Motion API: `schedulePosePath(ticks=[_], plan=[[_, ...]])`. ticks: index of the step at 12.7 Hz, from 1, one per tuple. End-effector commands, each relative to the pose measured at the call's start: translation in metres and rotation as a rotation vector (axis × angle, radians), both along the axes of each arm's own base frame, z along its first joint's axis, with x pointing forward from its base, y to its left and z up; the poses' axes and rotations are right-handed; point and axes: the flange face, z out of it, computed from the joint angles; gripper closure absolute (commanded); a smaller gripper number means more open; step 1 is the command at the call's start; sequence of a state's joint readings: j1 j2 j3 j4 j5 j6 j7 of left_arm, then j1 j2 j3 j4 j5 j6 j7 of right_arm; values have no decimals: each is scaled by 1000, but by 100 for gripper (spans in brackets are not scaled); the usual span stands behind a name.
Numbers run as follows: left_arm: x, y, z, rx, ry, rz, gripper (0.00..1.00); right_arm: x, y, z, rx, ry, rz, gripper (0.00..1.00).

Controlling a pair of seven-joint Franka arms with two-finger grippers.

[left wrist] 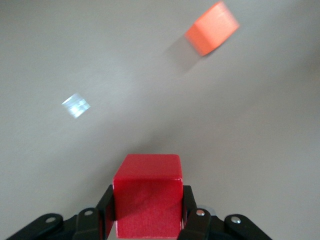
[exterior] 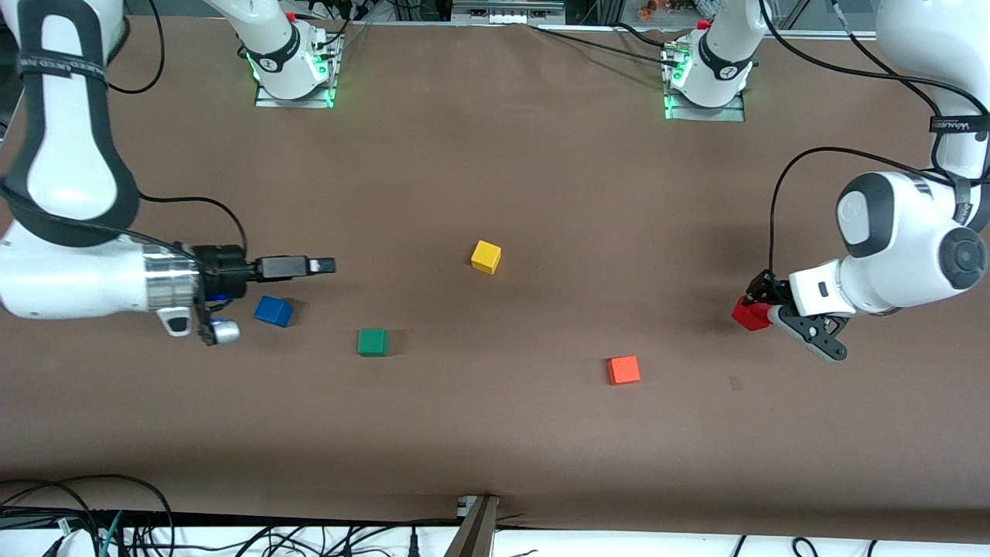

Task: Pass red block to right arm, stack on blue
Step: 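Carry the red cube toward the right gripper while the right gripper approaches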

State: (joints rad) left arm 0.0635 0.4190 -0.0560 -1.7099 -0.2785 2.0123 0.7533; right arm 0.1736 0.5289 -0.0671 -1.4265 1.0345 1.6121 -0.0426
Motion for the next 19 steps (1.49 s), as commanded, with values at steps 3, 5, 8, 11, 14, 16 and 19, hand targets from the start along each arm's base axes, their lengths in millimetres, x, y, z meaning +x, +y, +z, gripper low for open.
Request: schedulePosePath(ticks=[3,5,8,11,14,16,19], plan=[[11,-22,26,-347,-90,-137,100,-13,83,-27,133,36,-140,0],[15,-32,15,-525,-166,-200,100,-24,122,-38,207,76,-212,0],[21,-43,-8,-761,-342,-304,100,-42,179,-54,288,122,-315,0],[20,-79,0,-880,-418,-376,100,-56,217,-67,314,150,-371,0],[19,-126,16,-991,-455,-428,100,-68,243,-84,293,143,-414,0],[18,-151,17,-1075,-519,-446,100,-72,254,-88,295,130,-427,0],[16,-165,20,-1110,-567,-482,100,-72,259,-80,310,126,-434,0]])
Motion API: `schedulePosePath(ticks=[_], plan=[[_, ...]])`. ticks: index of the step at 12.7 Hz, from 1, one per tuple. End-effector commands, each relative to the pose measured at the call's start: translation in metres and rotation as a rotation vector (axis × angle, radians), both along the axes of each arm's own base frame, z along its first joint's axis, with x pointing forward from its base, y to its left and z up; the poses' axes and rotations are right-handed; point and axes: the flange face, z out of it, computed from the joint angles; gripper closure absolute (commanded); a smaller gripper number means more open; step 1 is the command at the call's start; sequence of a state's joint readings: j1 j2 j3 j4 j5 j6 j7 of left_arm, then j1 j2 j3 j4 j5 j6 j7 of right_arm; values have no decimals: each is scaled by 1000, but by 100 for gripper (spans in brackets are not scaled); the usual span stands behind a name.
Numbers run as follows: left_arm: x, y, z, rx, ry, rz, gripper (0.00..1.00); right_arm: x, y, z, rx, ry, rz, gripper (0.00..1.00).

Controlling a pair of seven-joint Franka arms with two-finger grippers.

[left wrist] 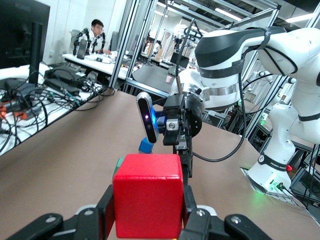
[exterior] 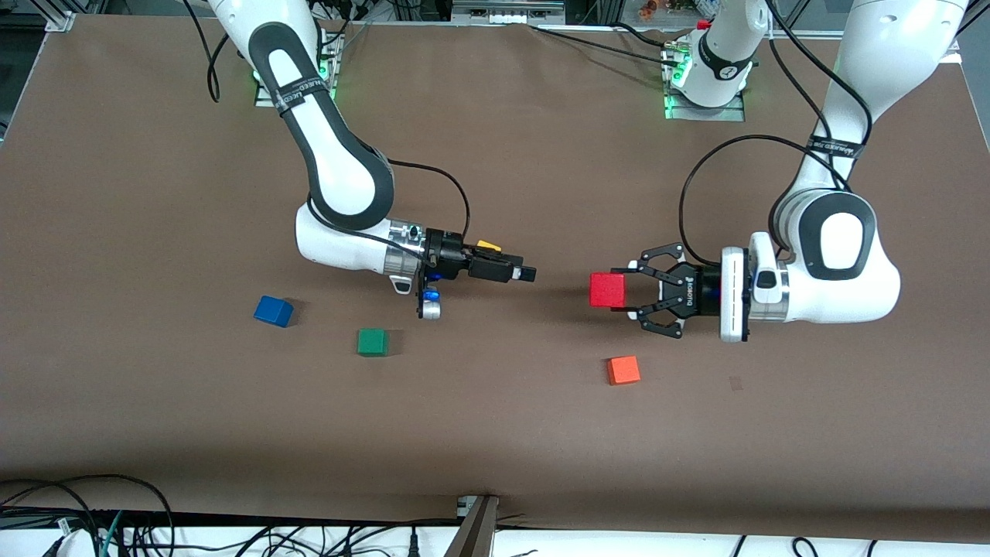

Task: Pass red block to right arm, stack on blue
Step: 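Close the right gripper on the red cube held by the left gripper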

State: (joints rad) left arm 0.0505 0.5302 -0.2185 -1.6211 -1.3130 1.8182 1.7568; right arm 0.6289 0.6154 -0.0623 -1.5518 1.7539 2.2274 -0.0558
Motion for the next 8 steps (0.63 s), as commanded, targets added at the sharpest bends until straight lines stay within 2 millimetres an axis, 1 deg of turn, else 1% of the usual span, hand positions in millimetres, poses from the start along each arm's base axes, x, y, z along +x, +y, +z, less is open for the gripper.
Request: schedulePosePath(ticks=[1,2,4,6,8], plan=[[3,-7,1,-56,-58,-22,100,0,9,10,25,-26,-36,0],[3,-8,2,-68,-56,-16,100,-1,12,13,21,-29,-42,0],[3,-12,-3,-84,-43,-10,100,-5,28,25,9,-50,-65,0],[5,-28,-2,-106,-44,-14,100,-7,37,33,18,-58,-89,0],[5,-36,-3,-124,-35,-9,100,-6,39,39,26,-69,-89,0]])
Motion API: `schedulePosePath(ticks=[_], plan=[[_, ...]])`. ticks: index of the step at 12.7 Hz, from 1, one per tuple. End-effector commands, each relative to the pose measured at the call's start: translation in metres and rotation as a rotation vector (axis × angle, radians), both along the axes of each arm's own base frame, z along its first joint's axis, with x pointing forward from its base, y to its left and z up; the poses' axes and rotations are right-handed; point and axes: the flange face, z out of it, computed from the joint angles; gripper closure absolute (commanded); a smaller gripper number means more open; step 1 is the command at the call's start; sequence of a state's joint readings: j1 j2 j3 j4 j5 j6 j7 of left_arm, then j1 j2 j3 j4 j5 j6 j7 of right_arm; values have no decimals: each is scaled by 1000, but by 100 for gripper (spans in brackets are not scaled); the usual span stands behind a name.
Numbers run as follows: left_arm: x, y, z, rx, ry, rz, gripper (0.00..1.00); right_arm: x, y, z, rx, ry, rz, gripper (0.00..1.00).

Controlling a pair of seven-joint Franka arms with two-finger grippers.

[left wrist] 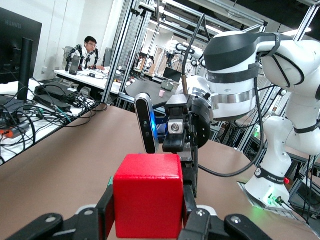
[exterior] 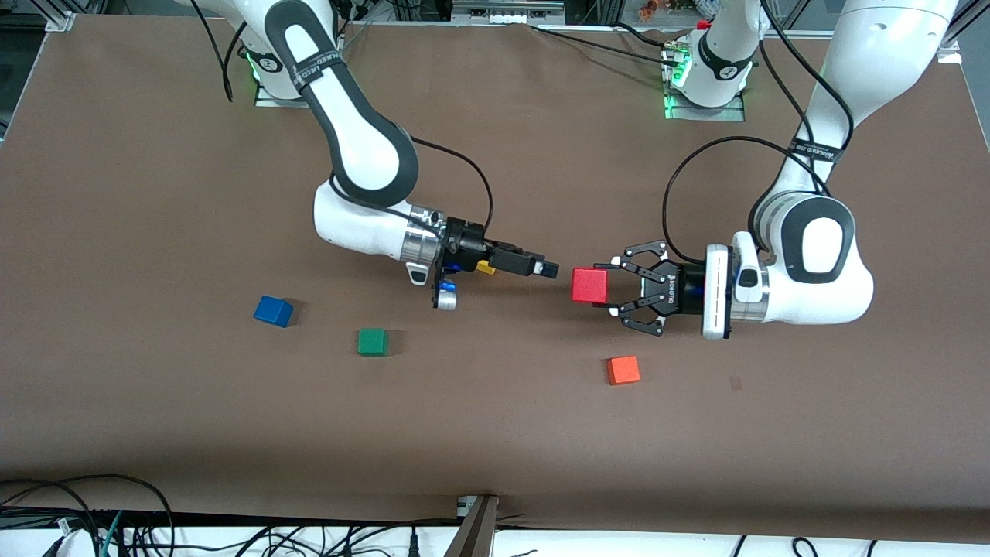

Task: Pass red block to right arm, stack on blue
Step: 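Close the right gripper on the red cube held by the left gripper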

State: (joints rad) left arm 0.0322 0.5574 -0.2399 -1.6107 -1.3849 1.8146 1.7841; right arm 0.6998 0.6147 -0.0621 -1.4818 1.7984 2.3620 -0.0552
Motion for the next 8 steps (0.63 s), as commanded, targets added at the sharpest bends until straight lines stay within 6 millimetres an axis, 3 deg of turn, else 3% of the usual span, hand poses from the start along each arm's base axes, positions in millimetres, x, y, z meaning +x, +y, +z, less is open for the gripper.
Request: schedulePosePath(ticks=[1,6,8], plan=[[6,-11,1,-48,-37,-3,100,4,3,10,26,-16,-28,0],[8,-12,-4,-50,-23,-1,100,10,4,21,34,-40,-41,0],[12,-12,-2,-53,-28,1,100,15,4,15,31,-42,-44,0]])
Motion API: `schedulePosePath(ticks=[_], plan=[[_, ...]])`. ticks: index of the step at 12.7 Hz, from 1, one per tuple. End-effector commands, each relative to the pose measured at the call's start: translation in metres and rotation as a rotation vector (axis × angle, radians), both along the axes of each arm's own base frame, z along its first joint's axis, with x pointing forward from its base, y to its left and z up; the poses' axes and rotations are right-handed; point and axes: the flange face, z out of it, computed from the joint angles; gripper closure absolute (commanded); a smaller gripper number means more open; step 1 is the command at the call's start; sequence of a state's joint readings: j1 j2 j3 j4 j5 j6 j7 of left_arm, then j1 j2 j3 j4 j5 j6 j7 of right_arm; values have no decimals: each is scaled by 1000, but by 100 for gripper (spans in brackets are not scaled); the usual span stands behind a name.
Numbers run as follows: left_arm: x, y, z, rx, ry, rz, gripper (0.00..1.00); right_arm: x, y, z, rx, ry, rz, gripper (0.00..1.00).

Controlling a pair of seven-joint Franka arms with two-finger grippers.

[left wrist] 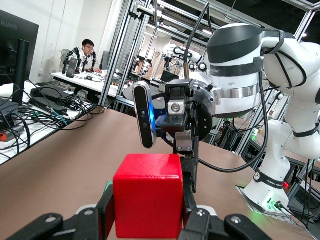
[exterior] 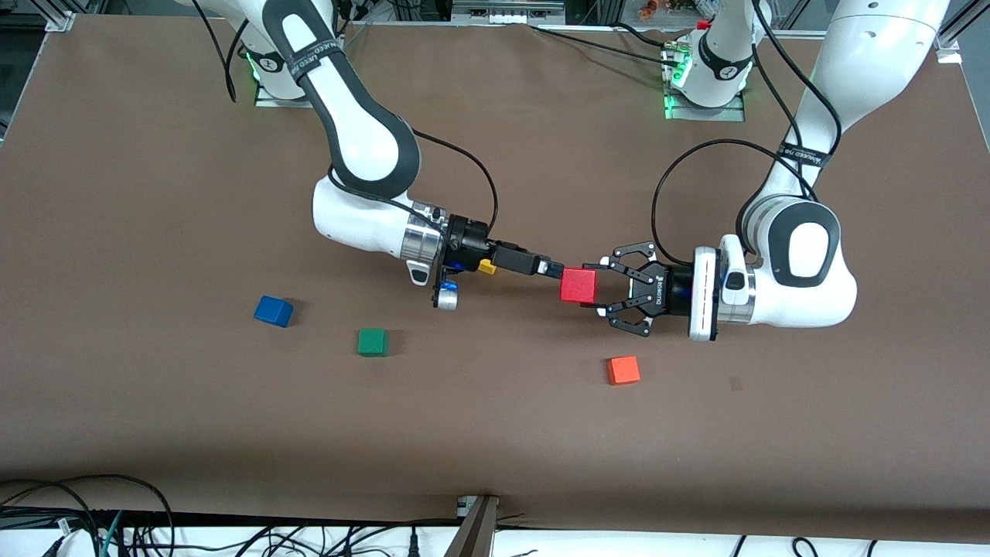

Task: Pass red block to right arm, stack on blue
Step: 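Close the right gripper on the red cube held by the left gripper, then open the left gripper and pull it back from the red cube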

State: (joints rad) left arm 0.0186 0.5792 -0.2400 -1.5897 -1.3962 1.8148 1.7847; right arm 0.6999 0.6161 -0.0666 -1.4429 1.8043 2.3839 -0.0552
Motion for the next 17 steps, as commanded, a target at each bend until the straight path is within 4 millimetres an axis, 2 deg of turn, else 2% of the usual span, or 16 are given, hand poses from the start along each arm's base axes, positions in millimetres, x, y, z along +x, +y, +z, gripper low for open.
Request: schedulePosePath(ticks=[1,3,4,9,10,11,12,17], plan=[[9,-5,3,-50,-30,9,100,8,7,-7,15,-10,-19,0],[9,-5,6,-60,-29,15,100,15,10,-10,8,-20,-43,0],[8,-11,8,-69,-28,8,100,18,12,-5,13,-31,-51,0],[4,-23,9,-89,-19,2,100,14,19,2,10,-43,-63,0],[4,-23,9,-89,-19,2,100,12,21,2,-1,-50,-73,28],[4,-23,10,-90,-19,2,100,13,21,4,0,-50,-78,90],[4,-23,9,-90,-19,2,100,13,20,4,0,-52,-77,100],[4,-22,9,-88,-4,5,100,14,20,5,-1,-57,-77,100]])
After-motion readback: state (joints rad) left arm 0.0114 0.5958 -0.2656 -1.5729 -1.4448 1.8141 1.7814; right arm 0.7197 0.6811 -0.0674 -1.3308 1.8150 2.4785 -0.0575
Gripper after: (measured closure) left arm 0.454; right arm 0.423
